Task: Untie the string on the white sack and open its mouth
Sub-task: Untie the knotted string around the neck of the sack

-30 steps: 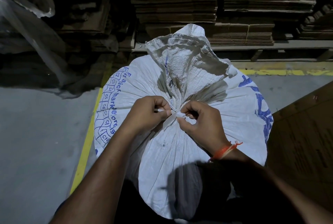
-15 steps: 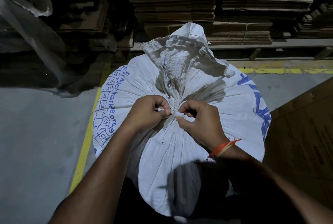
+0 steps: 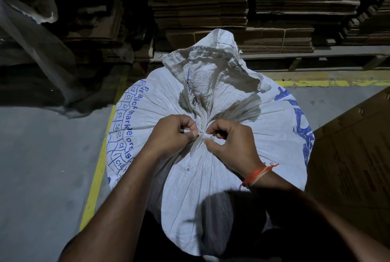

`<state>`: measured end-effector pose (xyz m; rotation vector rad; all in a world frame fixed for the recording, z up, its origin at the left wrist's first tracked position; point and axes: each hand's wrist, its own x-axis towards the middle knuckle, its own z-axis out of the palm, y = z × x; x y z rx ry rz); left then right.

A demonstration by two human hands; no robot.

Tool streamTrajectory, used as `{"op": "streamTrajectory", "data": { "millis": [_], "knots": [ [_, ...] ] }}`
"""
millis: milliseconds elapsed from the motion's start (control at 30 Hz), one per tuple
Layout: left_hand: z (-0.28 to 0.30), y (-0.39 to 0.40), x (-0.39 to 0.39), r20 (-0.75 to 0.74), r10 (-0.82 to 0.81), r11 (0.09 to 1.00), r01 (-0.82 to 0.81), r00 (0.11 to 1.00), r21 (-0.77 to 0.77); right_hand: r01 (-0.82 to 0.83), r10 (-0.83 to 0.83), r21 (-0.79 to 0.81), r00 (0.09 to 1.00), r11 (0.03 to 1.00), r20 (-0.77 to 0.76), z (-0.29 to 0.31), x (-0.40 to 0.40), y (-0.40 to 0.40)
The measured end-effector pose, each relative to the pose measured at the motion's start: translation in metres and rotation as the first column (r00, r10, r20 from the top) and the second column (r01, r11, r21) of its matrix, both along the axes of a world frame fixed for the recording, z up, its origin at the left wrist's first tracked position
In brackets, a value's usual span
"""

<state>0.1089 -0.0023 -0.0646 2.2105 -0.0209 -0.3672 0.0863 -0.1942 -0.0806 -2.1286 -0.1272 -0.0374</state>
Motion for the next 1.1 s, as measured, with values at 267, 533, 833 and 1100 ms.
{"op": "streamTrajectory", "data": {
  "millis": [267,533,833,1100],
  "knots": [
    [-0.002,-0.007,-0.001,-0.029,0.002,1.0,-0.003,1.0,-0.02,-0.008,0.008,0.001,1.0,1.0,0.005,-0.001,0.0,0.0],
    [0.0,-0.006,-0.002,-0.065,0.014,0.998,-0.018,0.998,-0.068,-0.015,0.015,0.011,1.0,1.0,0.003,-0.003,0.001,-0.001],
    [0.003,0.005,0.002,0.006,0.009,0.999,-0.009,1.0,0.035,-0.002,0.002,0.025,1.0,1.0,-0.004,-0.004,0.001,-0.001],
    [0.002,0.002,0.002,-0.013,-0.007,0.999,0.008,1.0,0.049,-0.001,0.001,0.013,1.0,1.0,0.012,-0.003,0.0,-0.001]
  ]
}}
